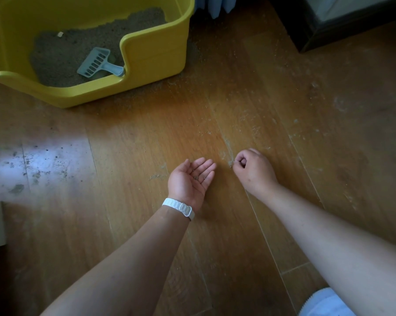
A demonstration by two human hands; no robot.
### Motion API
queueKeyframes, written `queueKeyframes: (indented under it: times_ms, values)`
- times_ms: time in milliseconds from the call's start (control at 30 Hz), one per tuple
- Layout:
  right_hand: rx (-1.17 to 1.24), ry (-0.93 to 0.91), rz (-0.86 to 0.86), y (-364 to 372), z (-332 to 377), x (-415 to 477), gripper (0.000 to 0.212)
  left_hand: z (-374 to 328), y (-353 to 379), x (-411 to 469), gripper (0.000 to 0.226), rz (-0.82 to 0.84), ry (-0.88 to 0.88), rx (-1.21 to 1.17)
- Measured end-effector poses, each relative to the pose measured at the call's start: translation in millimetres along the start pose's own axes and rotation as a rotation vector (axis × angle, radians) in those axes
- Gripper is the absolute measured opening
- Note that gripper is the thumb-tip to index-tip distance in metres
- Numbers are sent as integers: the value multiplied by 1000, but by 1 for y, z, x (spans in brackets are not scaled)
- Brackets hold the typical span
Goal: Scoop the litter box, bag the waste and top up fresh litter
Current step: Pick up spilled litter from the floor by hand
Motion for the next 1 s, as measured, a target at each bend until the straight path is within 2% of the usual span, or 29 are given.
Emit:
queueKeyframes:
  times_ms: [133, 333, 467, 633, 700, 800, 1000]
  values:
    - [125, 70, -2, -1, 10, -13, 12, 1, -1, -1, 40, -5, -5, 17]
    - [302, -85, -54, 11, 77, -32, 13, 5, 6, -6, 39, 11, -17, 5]
    - [341, -151, -43, 20, 94, -37, 10, 8, 3, -9, 40, 7, -54, 10]
    - [174, -96, -105, 7, 66, -38, 6, 3, -3, -4, 40, 39, -29, 1]
    - [91, -24, -96, 2, 42, -35, 2, 1, -5, -1, 40, 38, -26, -1]
    - [31, 38, -73, -1, 15, -31, 6, -1, -7, 0, 40, 31, -24, -5]
    - [4, -6, -30, 3, 15, -21, 9, 0, -5, 2, 40, 25, -26, -11]
Point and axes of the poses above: each hand's wrist, its own x-axis towards the middle knuckle, its own y-axis out of the palm, z = x × y, the point moved 9 cm from there along x, towards the middle knuckle, and after that the axes turned 9 degrees about -y, right-handed, at the moved point
